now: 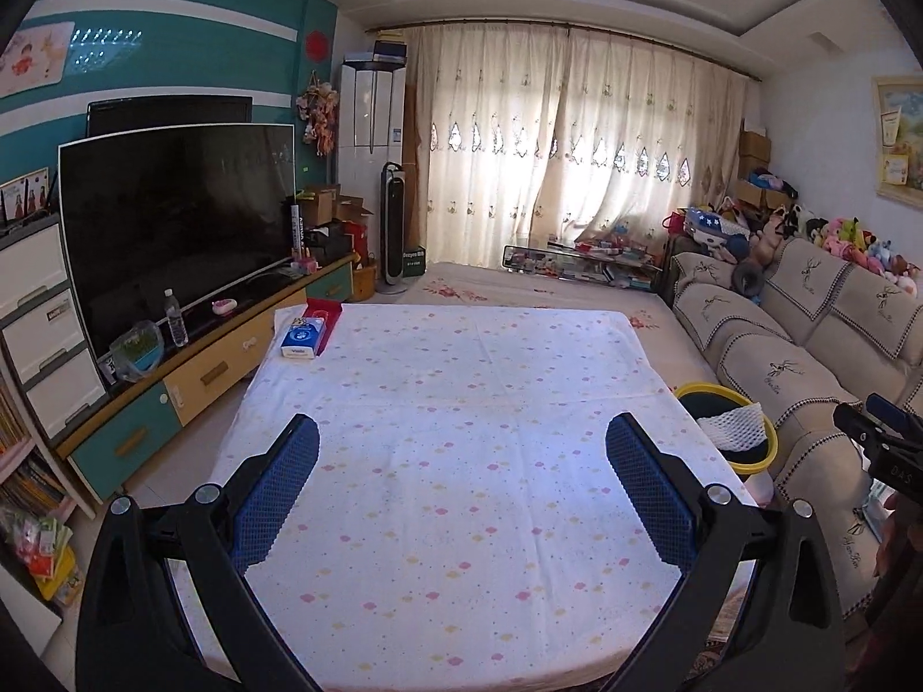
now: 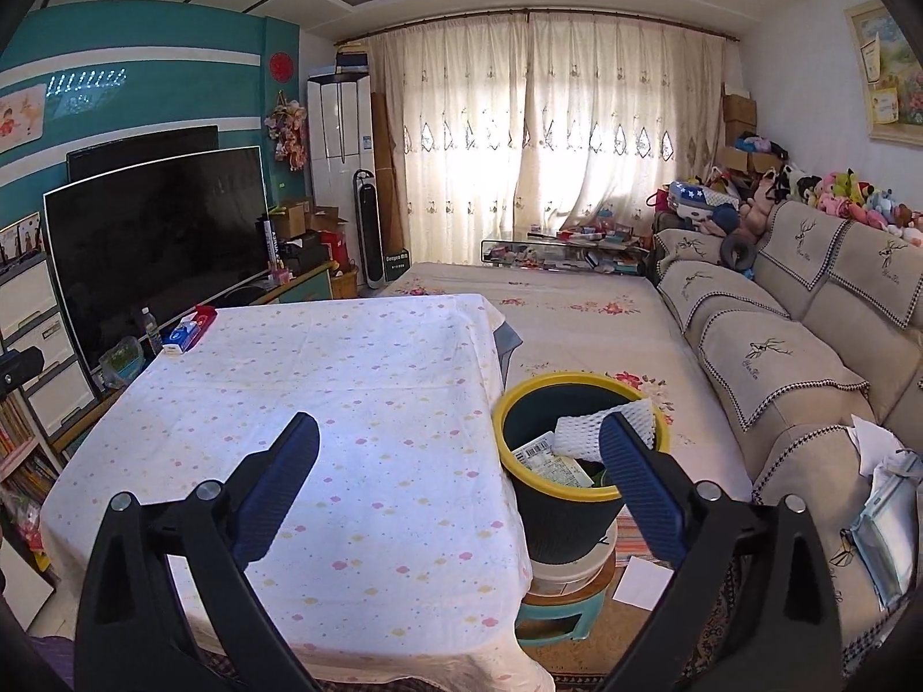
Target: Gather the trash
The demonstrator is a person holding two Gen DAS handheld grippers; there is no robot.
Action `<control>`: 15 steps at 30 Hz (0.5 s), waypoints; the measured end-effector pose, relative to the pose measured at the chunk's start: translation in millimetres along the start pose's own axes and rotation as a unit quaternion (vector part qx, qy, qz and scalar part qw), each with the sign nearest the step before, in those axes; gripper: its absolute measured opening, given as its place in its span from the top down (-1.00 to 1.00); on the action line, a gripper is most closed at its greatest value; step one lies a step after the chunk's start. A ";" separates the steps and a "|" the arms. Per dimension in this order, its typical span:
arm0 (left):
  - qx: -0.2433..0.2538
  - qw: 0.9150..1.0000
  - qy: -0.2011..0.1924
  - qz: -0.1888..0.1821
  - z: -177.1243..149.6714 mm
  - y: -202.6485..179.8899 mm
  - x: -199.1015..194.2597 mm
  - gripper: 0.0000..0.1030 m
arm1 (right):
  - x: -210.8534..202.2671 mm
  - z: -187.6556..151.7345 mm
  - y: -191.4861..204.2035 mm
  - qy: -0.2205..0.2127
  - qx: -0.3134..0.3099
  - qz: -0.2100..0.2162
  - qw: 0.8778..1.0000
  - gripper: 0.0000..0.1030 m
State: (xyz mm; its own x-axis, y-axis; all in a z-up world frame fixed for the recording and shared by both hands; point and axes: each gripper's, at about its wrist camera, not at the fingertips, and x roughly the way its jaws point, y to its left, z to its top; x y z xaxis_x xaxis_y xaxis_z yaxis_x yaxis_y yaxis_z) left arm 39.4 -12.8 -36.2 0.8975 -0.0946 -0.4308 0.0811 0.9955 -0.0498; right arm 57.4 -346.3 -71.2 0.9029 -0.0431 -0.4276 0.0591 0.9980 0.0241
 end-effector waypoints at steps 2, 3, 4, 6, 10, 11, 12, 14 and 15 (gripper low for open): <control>0.000 1.000 -0.005 0.008 0.1 2.2 -3.9 -0.90 | -2.7 0.9 0.2 -0.004 0.002 0.001 1.000 -0.80; 0.000 1.000 -0.007 0.008 1.4 0.2 -4.8 -0.90 | -3.3 1.2 -0.6 -0.005 0.003 0.003 1.000 -0.80; -0.001 1.000 -0.006 0.009 2.1 -0.3 -4.4 -0.90 | -2.9 1.8 -1.5 -0.005 0.004 0.002 1.000 -0.81; -0.001 1.000 -0.003 0.009 2.7 -1.5 -2.5 -0.90 | -1.7 1.7 -3.6 -0.004 0.007 0.001 1.000 -0.81; 0.002 1.000 0.008 0.006 5.0 -12.2 5.2 -0.90 | 2.3 1.1 -5.2 -0.001 0.010 0.001 1.000 -0.81; 0.002 1.000 0.010 0.005 6.2 -13.7 7.3 -0.90 | 2.7 1.2 -5.4 0.000 0.011 0.001 1.000 -0.81; 0.002 1.000 0.010 0.005 5.9 -13.9 7.8 -0.90 | 2.8 1.2 -5.1 -0.001 0.011 0.001 1.000 -0.81; 0.003 1.000 0.010 0.006 6.1 -14.0 8.2 -0.90 | 2.7 1.6 -5.0 -0.001 0.011 0.001 1.000 -0.81; 0.003 1.000 0.009 0.006 6.1 -13.8 8.1 -0.90 | 2.7 1.5 -5.1 -0.001 0.011 0.001 1.000 -0.81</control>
State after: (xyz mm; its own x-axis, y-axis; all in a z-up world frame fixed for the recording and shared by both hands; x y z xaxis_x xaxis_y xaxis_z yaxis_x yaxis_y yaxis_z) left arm 48.1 -27.3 -33.5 0.8900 -0.0837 -0.4482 0.0738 0.9965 -0.0395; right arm 60.2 -351.6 -71.1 0.9038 -0.0417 -0.4259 0.0670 0.9968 0.0446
